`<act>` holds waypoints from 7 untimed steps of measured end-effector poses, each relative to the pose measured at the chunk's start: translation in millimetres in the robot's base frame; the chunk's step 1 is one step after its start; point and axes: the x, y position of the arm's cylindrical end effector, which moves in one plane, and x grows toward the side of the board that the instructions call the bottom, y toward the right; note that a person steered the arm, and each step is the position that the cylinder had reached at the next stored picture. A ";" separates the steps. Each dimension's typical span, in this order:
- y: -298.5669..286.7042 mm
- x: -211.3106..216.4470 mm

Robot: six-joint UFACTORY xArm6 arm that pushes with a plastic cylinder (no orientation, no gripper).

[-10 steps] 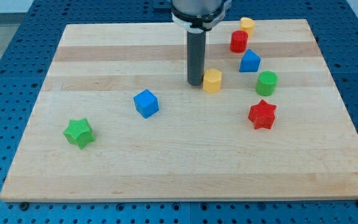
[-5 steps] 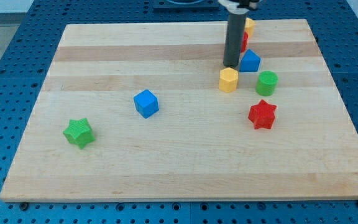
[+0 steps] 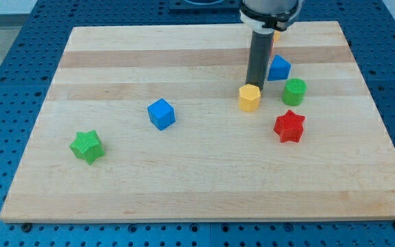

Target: Move the yellow hexagon between the red star and the green circle

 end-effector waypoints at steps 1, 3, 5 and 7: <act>0.0 1.2; 0.0 24.0; -46.5 12.7; -57.1 33.8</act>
